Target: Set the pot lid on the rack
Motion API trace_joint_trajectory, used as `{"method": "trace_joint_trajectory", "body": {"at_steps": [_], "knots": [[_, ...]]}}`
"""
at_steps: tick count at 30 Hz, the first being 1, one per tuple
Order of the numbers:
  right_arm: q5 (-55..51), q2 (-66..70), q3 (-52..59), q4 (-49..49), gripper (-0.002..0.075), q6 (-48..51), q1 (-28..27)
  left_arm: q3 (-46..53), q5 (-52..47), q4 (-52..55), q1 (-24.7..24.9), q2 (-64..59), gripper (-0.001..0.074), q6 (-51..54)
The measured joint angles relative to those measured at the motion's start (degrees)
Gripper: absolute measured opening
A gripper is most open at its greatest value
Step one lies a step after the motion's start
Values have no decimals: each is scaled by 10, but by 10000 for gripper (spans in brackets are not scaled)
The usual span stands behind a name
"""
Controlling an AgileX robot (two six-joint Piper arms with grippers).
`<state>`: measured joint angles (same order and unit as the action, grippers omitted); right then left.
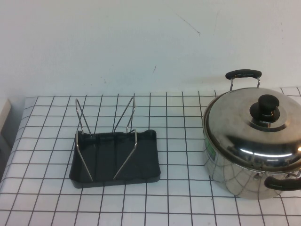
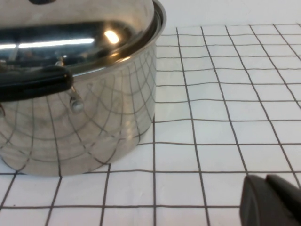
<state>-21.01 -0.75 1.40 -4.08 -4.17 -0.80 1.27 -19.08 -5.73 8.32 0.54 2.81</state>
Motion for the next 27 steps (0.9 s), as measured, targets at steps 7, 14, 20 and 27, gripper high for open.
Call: {"method": "trace_joint_trajectory", "body": {"at_steps": [7, 14, 20, 27], "knots": [[0, 0, 0, -33, -2, 10, 0, 0, 0, 0, 0, 0, -4, 0], [45, 0, 2, -47, -2, 10, 0, 3, 49, 2, 0, 0, -3, 0], [143, 0, 2, -104, -2, 10, 0, 3, 98, 4, 0, 0, -3, 0], [165, 0, 2, -119, -2, 10, 0, 3, 132, 4, 0, 0, -3, 0]]}}
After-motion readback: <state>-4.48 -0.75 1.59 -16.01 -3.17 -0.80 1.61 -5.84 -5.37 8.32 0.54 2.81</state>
